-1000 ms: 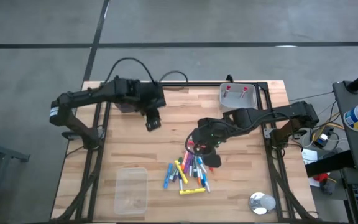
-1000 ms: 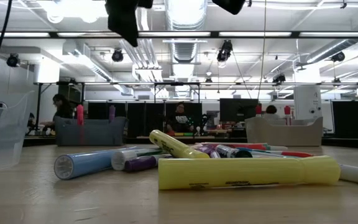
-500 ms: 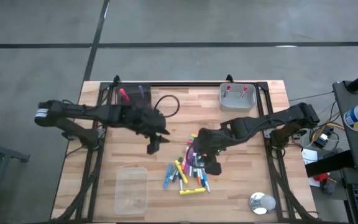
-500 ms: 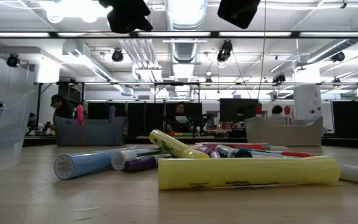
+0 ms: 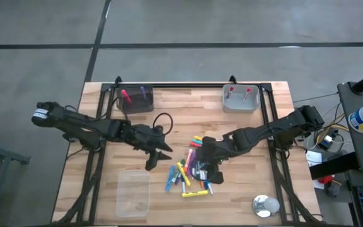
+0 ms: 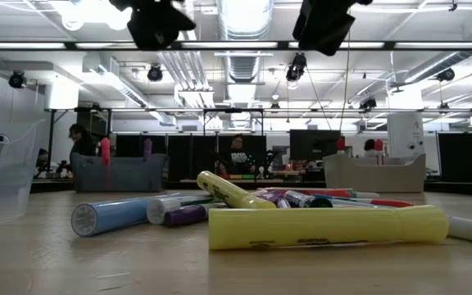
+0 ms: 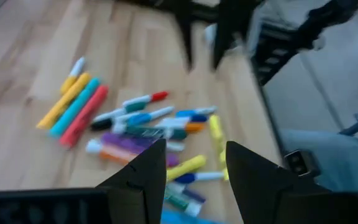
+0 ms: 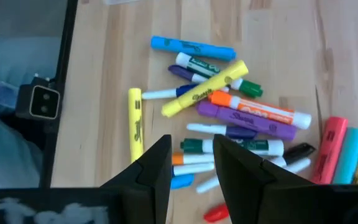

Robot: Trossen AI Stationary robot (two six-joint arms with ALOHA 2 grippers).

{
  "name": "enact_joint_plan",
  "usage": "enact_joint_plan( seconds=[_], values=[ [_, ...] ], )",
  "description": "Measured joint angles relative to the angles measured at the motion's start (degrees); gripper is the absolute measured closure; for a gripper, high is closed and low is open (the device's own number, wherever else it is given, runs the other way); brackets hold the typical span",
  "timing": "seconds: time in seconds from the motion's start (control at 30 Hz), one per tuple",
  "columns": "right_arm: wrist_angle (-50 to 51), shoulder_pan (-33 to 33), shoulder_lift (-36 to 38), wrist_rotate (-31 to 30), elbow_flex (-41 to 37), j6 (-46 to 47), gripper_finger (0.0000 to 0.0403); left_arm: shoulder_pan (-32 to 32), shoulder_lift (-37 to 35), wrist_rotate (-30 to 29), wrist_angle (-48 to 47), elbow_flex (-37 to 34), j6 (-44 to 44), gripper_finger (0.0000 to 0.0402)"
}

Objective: Pick & Place Markers
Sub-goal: Put the yellow highlighter pen into the black bin

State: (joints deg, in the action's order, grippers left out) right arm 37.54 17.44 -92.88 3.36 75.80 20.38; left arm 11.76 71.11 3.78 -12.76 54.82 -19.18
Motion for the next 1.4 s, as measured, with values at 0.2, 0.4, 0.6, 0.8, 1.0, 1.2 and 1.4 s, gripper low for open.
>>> enact_joint_plan(
  seconds=[0.2, 0.4, 0.6, 0.8, 1.0, 1.2, 1.4],
  values=[
    [-6.1, 1.9, 0.0, -0.9, -3.3, 0.0, 0.0289, 2.8, 0.1, 0.0, 6.0, -2.1, -0.1, 0.0244],
    [-11.8, 4.7, -0.6, -4.5, -5.9, -0.7, 0.0289, 4.1, 0.1, 0.1, 10.7, -3.6, 0.7, 0.0244],
    [-14.3, 6.6, -2.4, -5.6, -6.3, -0.6, 0.0289, 4.2, 0.1, 0.0, 11.7, -4.9, -1.1, 0.0244],
    [-13.7, 8.8, -6.3, -5.9, -6.4, -0.6, 0.0289, 4.2, 0.9, 0.0, 12.6, -5.5, -4.6, 0.0244],
    [-14.5, 10.2, -9.7, -6.7, -6.1, 2.0, 0.0289, 5.1, 3.6, 0.0, 13.2, -5.5, -4.5, 0.0244],
    [-15.2, 11.5, -10.5, -8.0, -6.1, 3.6, 0.029, 6.8, 6.9, -0.2, 15.9, -5.5, -4.5, 0.0244],
    [-15.5, 12.3, -10.2, -8.5, -6.1, 5.2, 0.0292, 9.4, 11.3, -2.4, 19.3, -3.8, -4.5, 0.0244]
  ],
)
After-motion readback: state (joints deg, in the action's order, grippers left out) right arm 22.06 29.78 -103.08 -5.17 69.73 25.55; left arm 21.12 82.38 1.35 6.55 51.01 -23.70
